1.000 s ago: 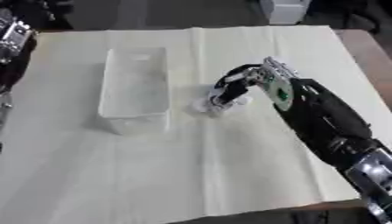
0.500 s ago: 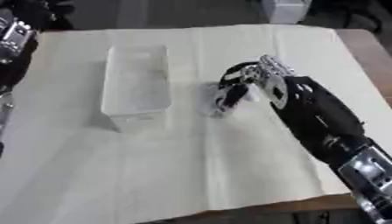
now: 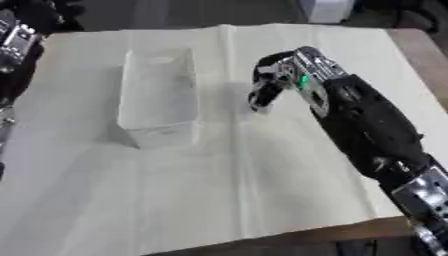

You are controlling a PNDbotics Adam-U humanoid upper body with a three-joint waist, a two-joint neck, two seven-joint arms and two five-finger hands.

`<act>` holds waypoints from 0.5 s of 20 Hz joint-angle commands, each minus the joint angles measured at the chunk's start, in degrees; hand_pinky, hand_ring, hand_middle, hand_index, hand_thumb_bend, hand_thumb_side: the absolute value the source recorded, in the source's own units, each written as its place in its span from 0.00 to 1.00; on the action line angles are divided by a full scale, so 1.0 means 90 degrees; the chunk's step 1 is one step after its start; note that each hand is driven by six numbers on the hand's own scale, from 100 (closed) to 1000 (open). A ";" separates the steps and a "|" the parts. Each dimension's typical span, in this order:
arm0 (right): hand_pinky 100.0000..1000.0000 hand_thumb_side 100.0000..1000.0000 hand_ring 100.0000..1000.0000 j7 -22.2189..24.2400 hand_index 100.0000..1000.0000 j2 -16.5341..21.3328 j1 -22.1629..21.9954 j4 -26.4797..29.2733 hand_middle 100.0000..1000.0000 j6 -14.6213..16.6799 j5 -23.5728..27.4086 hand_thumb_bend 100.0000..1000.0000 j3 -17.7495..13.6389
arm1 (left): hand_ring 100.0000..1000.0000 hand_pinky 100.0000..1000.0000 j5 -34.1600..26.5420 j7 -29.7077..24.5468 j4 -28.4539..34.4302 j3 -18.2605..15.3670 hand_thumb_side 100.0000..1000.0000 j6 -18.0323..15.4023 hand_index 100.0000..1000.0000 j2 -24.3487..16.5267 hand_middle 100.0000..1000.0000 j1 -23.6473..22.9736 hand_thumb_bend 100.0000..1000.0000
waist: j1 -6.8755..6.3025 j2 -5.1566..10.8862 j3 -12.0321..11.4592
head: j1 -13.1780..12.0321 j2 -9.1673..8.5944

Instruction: Pick up objects on the table and place them in the box.

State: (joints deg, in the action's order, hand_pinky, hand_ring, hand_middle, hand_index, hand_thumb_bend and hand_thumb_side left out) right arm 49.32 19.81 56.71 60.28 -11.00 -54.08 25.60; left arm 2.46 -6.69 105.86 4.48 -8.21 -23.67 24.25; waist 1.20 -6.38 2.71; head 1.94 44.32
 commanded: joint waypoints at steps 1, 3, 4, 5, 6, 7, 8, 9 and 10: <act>0.00 0.51 0.00 0.0077 0.16 0.0203 0.0056 0.0263 0.00 -0.0071 0.0176 0.00 -0.0052 | 0.92 0.87 -0.0040 -0.0008 0.0106 -0.0046 0.90 -0.0016 0.84 -0.0091 0.93 0.0073 0.00 | -0.0001 0.0111 0.0016 | -0.0057 -0.0023; 0.00 0.51 0.00 0.0168 0.16 0.0243 0.0053 0.0387 0.00 -0.0152 0.0327 0.00 -0.0068 | 0.92 0.87 -0.0041 -0.0009 0.0106 -0.0047 0.90 -0.0014 0.84 -0.0092 0.93 0.0068 0.00 | 0.0009 0.0119 0.0020 | -0.0072 -0.0023; 0.00 0.50 0.00 0.0186 0.16 0.0264 0.0050 0.0452 0.00 -0.0204 0.0384 0.00 -0.0079 | 0.92 0.87 -0.0041 -0.0011 0.0105 -0.0046 0.90 -0.0012 0.84 -0.0092 0.93 0.0065 0.00 | 0.0012 0.0122 0.0022 | -0.0079 -0.0023; 0.00 0.50 0.00 0.0174 0.16 0.0288 0.0043 0.0527 0.00 -0.0268 0.0431 0.00 -0.0099 | 0.92 0.87 -0.0041 -0.0013 0.0105 -0.0046 0.90 -0.0011 0.84 -0.0093 0.93 0.0062 0.00 | 0.0016 0.0126 0.0026 | -0.0087 -0.0023; 0.00 0.51 0.00 0.0150 0.16 0.0313 0.0032 0.0598 0.00 -0.0333 0.0461 0.00 -0.0117 | 0.92 0.87 -0.0040 -0.0015 0.0104 -0.0047 0.90 -0.0011 0.84 -0.0094 0.93 0.0060 0.00 | 0.0019 0.0130 0.0029 | -0.0096 -0.0023; 0.00 0.49 0.00 0.0114 0.16 0.0339 0.0018 0.0672 0.00 -0.0398 0.0464 0.00 -0.0139 | 0.92 0.87 -0.0040 -0.0015 0.0105 -0.0048 0.90 -0.0011 0.84 -0.0095 0.93 0.0060 0.00 | 0.0021 0.0134 0.0031 | -0.0106 -0.0023; 0.00 0.49 0.00 0.0083 0.16 0.0357 0.0006 0.0739 0.00 -0.0453 0.0457 0.00 -0.0156 | 0.92 0.87 -0.0040 -0.0015 0.0105 -0.0049 0.90 -0.0011 0.84 -0.0096 0.93 0.0059 0.00 | 0.0022 0.0137 0.0032 | -0.0117 -0.0023; 0.00 0.48 0.00 0.0049 0.17 0.0371 -0.0001 0.0806 0.00 -0.0504 0.0435 0.00 -0.0177 | 0.92 0.87 -0.0040 -0.0017 0.0104 -0.0048 0.90 -0.0010 0.84 -0.0097 0.93 0.0060 0.00 | 0.0022 0.0140 0.0032 | -0.0135 -0.0023; 0.00 0.47 0.00 0.0020 0.17 0.0381 -0.0008 0.0871 0.00 -0.0550 0.0406 0.00 -0.0198 | 0.92 0.87 -0.0041 -0.0019 0.0103 -0.0047 0.90 -0.0010 0.84 -0.0096 0.93 0.0060 0.00 | 0.0022 0.0142 0.0032 | -0.0154 -0.0023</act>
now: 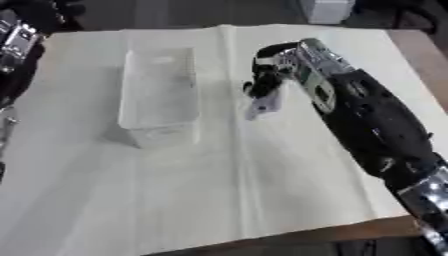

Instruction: Pick up objects on the table and place them in the box.

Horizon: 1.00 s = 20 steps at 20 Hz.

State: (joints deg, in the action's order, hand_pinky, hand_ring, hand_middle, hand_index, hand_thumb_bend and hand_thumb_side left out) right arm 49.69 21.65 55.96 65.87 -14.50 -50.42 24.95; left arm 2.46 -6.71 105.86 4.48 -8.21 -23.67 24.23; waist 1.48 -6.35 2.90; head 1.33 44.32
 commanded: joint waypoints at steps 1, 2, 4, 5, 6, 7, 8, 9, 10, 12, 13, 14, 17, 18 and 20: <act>0.00 0.47 0.00 -0.0052 0.17 0.0185 0.0070 0.0324 0.00 -0.0199 -0.0047 0.00 -0.0153 | 0.92 0.87 -0.0041 -0.0018 0.0104 -0.0047 0.90 -0.0011 0.84 -0.0094 0.93 0.0063 0.00 | -0.0010 0.0140 0.0009 | -0.0110 -0.0023; 0.00 0.46 0.00 -0.0069 0.17 0.0190 0.0064 0.0390 0.00 -0.0227 -0.0091 0.00 -0.0175 | 0.92 0.87 -0.0042 -0.0019 0.0105 -0.0047 0.90 -0.0012 0.84 -0.0094 0.93 0.0063 0.00 | -0.0011 0.0141 0.0008 | -0.0127 -0.0023; 0.00 0.42 0.00 -0.0088 0.17 0.0191 0.0071 0.0531 0.00 -0.0224 -0.0176 0.00 -0.0211 | 0.92 0.87 -0.0043 -0.0020 0.0104 -0.0047 0.90 -0.0012 0.84 -0.0094 0.93 0.0063 0.00 | -0.0013 0.0143 0.0008 | -0.0156 -0.0023; 0.00 0.40 0.00 -0.0096 0.17 0.0184 0.0083 0.0604 0.00 -0.0181 -0.0205 0.00 -0.0224 | 0.92 0.87 -0.0044 -0.0021 0.0103 -0.0047 0.90 -0.0012 0.84 -0.0093 0.93 0.0063 0.00 | -0.0013 0.0145 0.0010 | -0.0165 -0.0023; 0.00 0.39 0.00 -0.0105 0.17 0.0182 0.0092 0.0661 0.00 -0.0136 -0.0233 0.00 -0.0237 | 0.92 0.87 -0.0044 -0.0020 0.0104 -0.0047 0.90 -0.0012 0.84 -0.0092 0.93 0.0064 0.00 | -0.0013 0.0147 0.0010 | -0.0172 -0.0023; 0.00 0.38 0.00 -0.0121 0.17 0.0179 0.0105 0.0714 0.00 -0.0090 -0.0264 0.00 -0.0251 | 0.92 0.87 -0.0045 -0.0020 0.0104 -0.0047 0.90 -0.0012 0.84 -0.0091 0.93 0.0064 0.00 | -0.0014 0.0148 0.0010 | -0.0181 -0.0023; 0.00 0.41 0.00 -0.0135 0.17 0.0177 0.0112 0.0748 0.00 -0.0057 -0.0295 0.00 -0.0264 | 0.92 0.87 -0.0045 -0.0019 0.0105 -0.0047 0.90 -0.0012 0.84 -0.0091 0.93 0.0065 0.00 | -0.0014 0.0149 0.0010 | -0.0187 -0.0023; 0.00 0.37 0.00 -0.0156 0.17 0.0169 0.0133 0.0787 0.00 -0.0032 -0.0341 0.00 -0.0277 | 0.92 0.87 -0.0046 -0.0019 0.0105 -0.0046 0.90 -0.0012 0.84 -0.0091 0.93 0.0066 0.00 | -0.0015 0.0150 0.0009 | -0.0197 -0.0023; 0.00 0.37 0.00 -0.0169 0.17 0.0159 0.0147 0.0816 0.00 -0.0014 -0.0386 0.00 -0.0286 | 0.92 0.87 -0.0046 -0.0020 0.0106 -0.0046 0.90 -0.0012 0.84 -0.0090 0.93 0.0067 0.00 | -0.0016 0.0151 0.0008 | -0.0204 -0.0023; 0.00 0.36 0.00 -0.0208 0.17 0.0117 0.0193 0.0892 0.00 0.0015 -0.0517 0.00 -0.0304 | 0.92 0.87 -0.0049 -0.0021 0.0107 -0.0044 0.90 -0.0012 0.84 -0.0084 0.93 0.0071 0.00 | -0.0019 0.0154 0.0003 | -0.0232 -0.0023; 0.00 0.35 0.00 -0.0229 0.17 0.0091 0.0220 0.0933 0.00 0.0028 -0.0600 0.00 -0.0315 | 0.92 0.87 -0.0051 -0.0023 0.0108 -0.0042 0.90 -0.0013 0.84 -0.0080 0.93 0.0075 0.00 | -0.0022 0.0158 0.0000 | -0.0252 -0.0023; 0.00 0.34 0.00 -0.0243 0.17 0.0065 0.0243 0.0968 0.00 0.0041 -0.0687 0.00 -0.0324 | 0.92 0.87 -0.0052 -0.0024 0.0108 -0.0041 0.90 -0.0014 0.84 -0.0078 0.93 0.0078 0.00 | -0.0025 0.0160 -0.0002 | -0.0269 -0.0023; 0.00 0.33 0.00 -0.0285 0.17 -0.0048 0.0344 0.1060 0.00 0.0097 -0.0989 0.00 -0.0339 | 0.92 0.87 -0.0056 -0.0025 0.0110 -0.0037 0.90 -0.0015 0.84 -0.0067 0.93 0.0087 0.00 | -0.0032 0.0168 -0.0019 | -0.0311 -0.0023; 0.00 0.33 0.00 -0.0290 0.17 -0.0095 0.0377 0.1076 0.00 0.0117 -0.1074 0.00 -0.0342 | 0.92 0.87 -0.0059 -0.0028 0.0110 -0.0034 0.90 -0.0015 0.84 -0.0061 0.93 0.0092 0.00 | -0.0033 0.0170 -0.0025 | -0.0315 -0.0023; 0.00 0.33 0.00 -0.0292 0.17 -0.0193 0.0440 0.1090 0.00 0.0163 -0.1219 0.00 -0.0338 | 0.92 0.87 -0.0065 -0.0034 0.0112 -0.0028 0.89 -0.0015 0.84 -0.0050 0.93 0.0102 0.00 | -0.0037 0.0172 -0.0040 | -0.0319 -0.0023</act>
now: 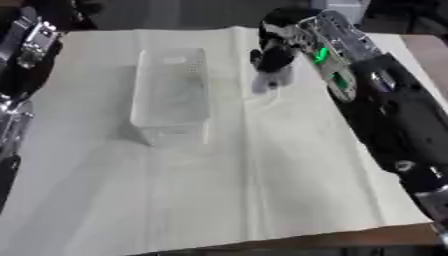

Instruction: Pick up objects on the table and place them in the box.

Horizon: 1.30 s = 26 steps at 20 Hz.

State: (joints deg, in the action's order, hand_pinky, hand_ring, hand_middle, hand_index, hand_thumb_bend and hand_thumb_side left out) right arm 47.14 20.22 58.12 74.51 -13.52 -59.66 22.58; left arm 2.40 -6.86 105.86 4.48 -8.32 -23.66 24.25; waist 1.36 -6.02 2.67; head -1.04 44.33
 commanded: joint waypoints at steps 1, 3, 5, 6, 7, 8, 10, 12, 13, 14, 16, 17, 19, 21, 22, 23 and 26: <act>0.00 0.33 0.00 -0.0012 0.17 -0.0092 0.0235 0.0132 0.00 0.0080 -0.0252 0.00 -0.0067 | 0.92 0.87 -0.0061 -0.0022 0.0113 -0.0023 0.89 -0.0001 0.84 -0.0045 0.93 0.0106 0.00 | -0.0027 0.0137 -0.0029 | -0.0057 -0.0023; 0.00 0.32 0.00 -0.0025 0.17 -0.0195 0.0292 0.0123 0.00 0.0143 -0.0359 0.00 -0.0049 | 0.92 0.87 -0.0068 -0.0029 0.0113 -0.0017 0.89 -0.0001 0.84 -0.0032 0.93 0.0117 0.00 | -0.0032 0.0138 -0.0053 | -0.0068 -0.0023; 0.00 0.32 0.00 -0.0041 0.17 -0.0318 0.0359 0.0095 0.00 0.0177 -0.0431 0.00 -0.0027 | 0.92 0.87 -0.0074 -0.0033 0.0116 -0.0012 0.89 0.0000 0.84 -0.0017 0.93 0.0130 0.00 | -0.0036 0.0140 -0.0085 | -0.0082 -0.0023; 0.00 0.32 0.00 -0.0050 0.17 -0.0378 0.0393 0.0078 0.00 0.0191 -0.0467 0.00 -0.0014 | 0.92 0.87 -0.0077 -0.0034 0.0118 -0.0011 0.89 0.0000 0.84 -0.0011 0.93 0.0136 0.00 | -0.0036 0.0140 -0.0101 | -0.0088 -0.0023; 0.00 0.32 0.00 -0.0060 0.17 -0.0440 0.0426 0.0064 0.00 0.0206 -0.0505 0.00 -0.0003 | 0.92 0.87 -0.0080 -0.0036 0.0120 -0.0009 0.89 0.0001 0.84 -0.0004 0.93 0.0142 0.00 | -0.0035 0.0142 -0.0122 | -0.0091 -0.0023; 0.00 0.32 0.00 -0.0069 0.17 -0.0496 0.0453 0.0052 0.00 0.0220 -0.0544 0.00 0.0005 | 0.92 0.87 -0.0084 -0.0038 0.0122 -0.0007 0.89 0.0003 0.84 0.0003 0.93 0.0146 0.00 | -0.0033 0.0143 -0.0141 | -0.0093 -0.0023; 0.00 0.32 0.00 -0.0089 0.17 -0.0605 0.0503 0.0044 0.00 0.0250 -0.0626 0.00 0.0015 | 0.92 0.87 -0.0090 -0.0042 0.0127 -0.0002 0.89 0.0007 0.84 0.0013 0.93 0.0154 0.00 | -0.0026 0.0143 -0.0174 | -0.0096 -0.0023; 0.00 0.31 0.00 -0.0096 0.17 -0.0702 0.0555 0.0025 0.00 0.0276 -0.0690 0.00 0.0027 | 0.92 0.87 -0.0094 -0.0047 0.0133 0.0001 0.89 0.0009 0.84 0.0019 0.93 0.0164 0.00 | -0.0014 0.0140 -0.0208 | -0.0097 -0.0023; 0.00 0.32 0.00 -0.0095 0.17 -0.0753 0.0585 0.0003 0.00 0.0289 -0.0715 0.00 0.0036 | 0.92 0.87 -0.0097 -0.0048 0.0136 0.0002 0.89 0.0011 0.84 0.0022 0.93 0.0170 0.01 | -0.0006 0.0138 -0.0228 | -0.0099 -0.0023; 0.00 0.32 0.00 -0.0093 0.17 -0.0806 0.0619 -0.0028 0.00 0.0300 -0.0736 0.00 0.0046 | 0.92 0.87 -0.0100 -0.0051 0.0139 0.0005 0.89 0.0014 0.84 0.0026 0.93 0.0177 0.01 | 0.0002 0.0135 -0.0250 | -0.0100 -0.0023; 0.00 0.31 0.00 -0.0111 0.17 -0.0904 0.0676 -0.0081 0.00 0.0333 -0.0786 0.00 0.0057 | 0.92 0.87 -0.0105 -0.0059 0.0147 0.0011 0.89 0.0018 0.84 0.0033 0.93 0.0191 0.01 | 0.0019 0.0124 -0.0298 | -0.0108 -0.0023; 0.00 0.31 0.00 -0.0127 0.17 -0.0945 0.0698 -0.0104 0.00 0.0348 -0.0810 0.00 0.0061 | 0.92 0.87 -0.0107 -0.0063 0.0150 0.0014 0.89 0.0020 0.84 0.0034 0.93 0.0197 0.01 | 0.0027 0.0116 -0.0319 | -0.0115 -0.0023; 0.00 0.31 0.00 -0.0168 0.17 -0.1029 0.0736 -0.0161 0.00 0.0334 -0.0854 0.00 0.0055 | 0.92 0.87 -0.0110 -0.0074 0.0157 0.0020 0.89 0.0024 0.84 0.0030 0.93 0.0212 0.01 | 0.0041 0.0096 -0.0358 | -0.0115 -0.0023; 0.00 0.31 0.00 -0.0215 0.17 -0.1104 0.0774 -0.0209 0.00 0.0327 -0.0881 0.00 0.0054 | 0.92 0.87 -0.0113 -0.0080 0.0165 0.0021 0.89 0.0025 0.84 0.0026 0.93 0.0234 0.01 | 0.0058 0.0068 -0.0400 | -0.0107 -0.0023; 0.00 0.31 0.00 -0.0241 0.17 -0.1139 0.0796 -0.0226 0.00 0.0327 -0.0892 0.00 0.0054 | 0.92 0.87 -0.0115 -0.0084 0.0171 0.0024 0.89 0.0026 0.84 0.0027 0.93 0.0249 0.01 | 0.0068 0.0046 -0.0425 | -0.0104 -0.0023; 0.00 0.31 0.00 -0.0263 0.17 -0.1165 0.0812 -0.0239 0.00 0.0338 -0.0897 0.00 0.0056 | 0.92 0.87 -0.0117 -0.0089 0.0176 0.0026 0.90 0.0028 0.84 0.0027 0.93 0.0259 0.01 | 0.0076 0.0031 -0.0441 | -0.0104 -0.0023; 0.00 0.32 0.00 -0.0316 0.17 -0.1251 0.0876 -0.0294 0.00 0.0347 -0.0908 0.00 0.0063 | 0.92 0.88 -0.0119 -0.0105 0.0189 0.0032 0.90 0.0034 0.84 0.0023 0.93 0.0284 0.01 | 0.0105 -0.0021 -0.0484 | -0.0093 -0.0023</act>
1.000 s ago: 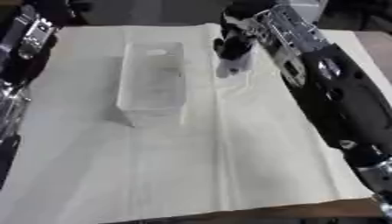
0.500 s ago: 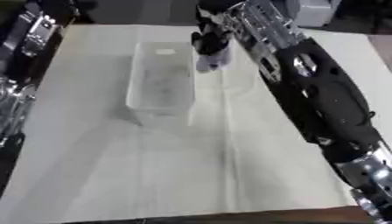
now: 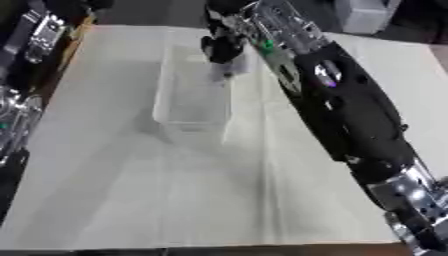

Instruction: Pick up objects on the table and place them in the box.

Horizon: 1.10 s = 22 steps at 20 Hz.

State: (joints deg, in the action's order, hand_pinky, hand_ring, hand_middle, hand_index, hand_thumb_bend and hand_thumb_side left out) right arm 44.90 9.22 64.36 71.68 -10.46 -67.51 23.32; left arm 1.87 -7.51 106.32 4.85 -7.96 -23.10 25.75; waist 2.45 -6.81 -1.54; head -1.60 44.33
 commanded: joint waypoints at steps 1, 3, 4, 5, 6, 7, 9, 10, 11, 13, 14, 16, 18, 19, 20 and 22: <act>0.00 0.32 0.00 -0.0080 0.17 -0.0053 0.0202 0.0002 0.00 0.0010 -0.0036 0.00 -0.0018 | 0.92 0.88 -0.0061 -0.0037 0.0142 -0.0007 0.90 -0.0004 0.84 -0.0039 0.93 0.0126 0.01 | -0.0008 0.0051 -0.0029 | -0.0027 -0.0023; 0.00 0.32 0.00 -0.0102 0.17 -0.0096 0.0238 -0.0027 0.00 0.0016 -0.0037 0.00 -0.0014 | 0.92 0.88 -0.0063 -0.0048 0.0153 -0.0002 0.90 0.0001 0.84 -0.0037 0.93 0.0145 0.01 | 0.0009 0.0019 -0.0058 | -0.0024 -0.0023; 0.00 0.32 0.00 -0.0111 0.17 -0.0114 0.0256 -0.0040 0.00 0.0018 -0.0039 0.00 -0.0013 | 0.92 0.88 -0.0065 -0.0053 0.0159 0.0001 0.90 0.0002 0.84 -0.0038 0.93 0.0156 0.01 | 0.0019 0.0002 -0.0079 | -0.0024 -0.0023; 0.00 0.32 0.00 -0.0119 0.17 -0.0128 0.0270 -0.0051 0.00 0.0019 -0.0042 0.00 -0.0013 | 0.92 0.88 -0.0066 -0.0058 0.0164 0.0003 0.90 0.0004 0.84 -0.0039 0.93 0.0164 0.01 | 0.0026 -0.0012 -0.0095 | -0.0024 -0.0023; 0.00 0.32 0.00 -0.0127 0.17 -0.0142 0.0286 -0.0060 0.00 0.0020 -0.0045 0.00 -0.0014 | 0.92 0.88 -0.0066 -0.0063 0.0168 0.0005 0.90 0.0006 0.84 -0.0041 0.93 0.0174 0.01 | 0.0036 -0.0028 -0.0117 | -0.0024 -0.0023; 0.00 0.32 0.00 -0.0134 0.17 -0.0153 0.0297 -0.0070 0.00 0.0021 -0.0048 0.00 -0.0016 | 0.92 0.88 -0.0067 -0.0066 0.0172 0.0005 0.90 0.0008 0.84 -0.0043 0.93 0.0180 0.01 | 0.0043 -0.0039 -0.0131 | -0.0024 -0.0023; 0.00 0.32 0.00 -0.0144 0.17 -0.0173 0.0326 -0.0091 0.00 0.0026 -0.0040 0.00 -0.0013 | 0.92 0.88 -0.0068 -0.0075 0.0178 0.0009 0.90 0.0012 0.84 -0.0046 0.93 0.0195 0.01 | 0.0058 -0.0068 -0.0174 | -0.0025 -0.0023; 0.00 0.32 0.00 -0.0146 0.17 -0.0178 0.0339 -0.0106 0.00 0.0029 -0.0032 0.00 -0.0010 | 0.92 0.88 -0.0068 -0.0079 0.0182 0.0011 0.90 0.0013 0.84 -0.0049 0.93 0.0202 0.01 | 0.0066 -0.0079 -0.0196 | -0.0027 -0.0023; 0.00 0.32 0.00 -0.0148 0.17 -0.0182 0.0348 -0.0119 0.00 0.0030 -0.0024 0.00 -0.0008 | 0.93 0.88 -0.0069 -0.0081 0.0185 0.0011 0.90 0.0014 0.84 -0.0051 0.93 0.0207 0.01 | 0.0072 -0.0087 -0.0215 | -0.0030 -0.0023; 0.00 0.32 0.00 -0.0148 0.17 -0.0183 0.0362 -0.0139 0.00 0.0035 -0.0020 0.00 -0.0007 | 0.93 0.88 -0.0068 -0.0083 0.0190 0.0009 0.90 0.0016 0.84 -0.0056 0.93 0.0214 0.01 | 0.0085 -0.0101 -0.0251 | -0.0038 -0.0023; 0.00 0.33 0.00 -0.0146 0.17 -0.0182 0.0371 -0.0148 0.00 0.0042 -0.0019 0.00 -0.0004 | 0.93 0.88 -0.0069 -0.0085 0.0192 0.0009 0.90 0.0017 0.84 -0.0059 0.93 0.0213 0.01 | 0.0092 -0.0108 -0.0264 | -0.0041 -0.0023; 0.00 0.33 0.00 -0.0144 0.17 -0.0183 0.0387 -0.0164 0.00 0.0077 -0.0015 0.00 0.0006 | 0.93 0.88 -0.0070 -0.0089 0.0195 0.0009 0.90 0.0021 0.84 -0.0062 0.93 0.0209 0.01 | 0.0104 -0.0120 -0.0276 | -0.0041 -0.0023; 0.00 0.33 0.00 -0.0149 0.17 -0.0180 0.0401 -0.0182 0.00 0.0129 -0.0024 0.00 0.0012 | 0.93 0.88 -0.0071 -0.0095 0.0198 0.0008 0.90 0.0024 0.84 -0.0064 0.93 0.0208 0.01 | 0.0112 -0.0132 -0.0280 | -0.0044 -0.0023; 0.00 0.33 0.00 -0.0149 0.17 -0.0180 0.0405 -0.0194 0.00 0.0151 -0.0035 0.00 0.0012 | 0.93 0.88 -0.0072 -0.0096 0.0199 0.0008 0.90 0.0025 0.84 -0.0065 0.93 0.0208 0.01 | 0.0114 -0.0136 -0.0282 | -0.0046 -0.0023; 0.00 0.34 0.00 -0.0154 0.18 -0.0178 0.0410 -0.0208 0.00 0.0170 -0.0059 0.00 0.0015 | 0.93 0.88 -0.0072 -0.0098 0.0201 0.0007 0.90 0.0025 0.84 -0.0067 0.93 0.0209 0.01 | 0.0114 -0.0140 -0.0282 | -0.0050 -0.0023; 0.00 0.33 0.00 -0.0166 0.18 -0.0182 0.0414 -0.0252 0.00 0.0199 -0.0114 0.00 0.0017 | 0.93 0.88 -0.0074 -0.0099 0.0205 0.0007 0.90 0.0025 0.84 -0.0069 0.93 0.0214 0.01 | 0.0111 -0.0149 -0.0286 | -0.0047 -0.0023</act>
State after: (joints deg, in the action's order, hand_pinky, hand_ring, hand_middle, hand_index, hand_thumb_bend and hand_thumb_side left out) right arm 43.53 7.49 66.27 69.03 -8.95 -68.07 23.68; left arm 1.52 -8.18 106.92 4.88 -7.63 -23.11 26.70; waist 3.70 -8.89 -4.02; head -1.60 44.33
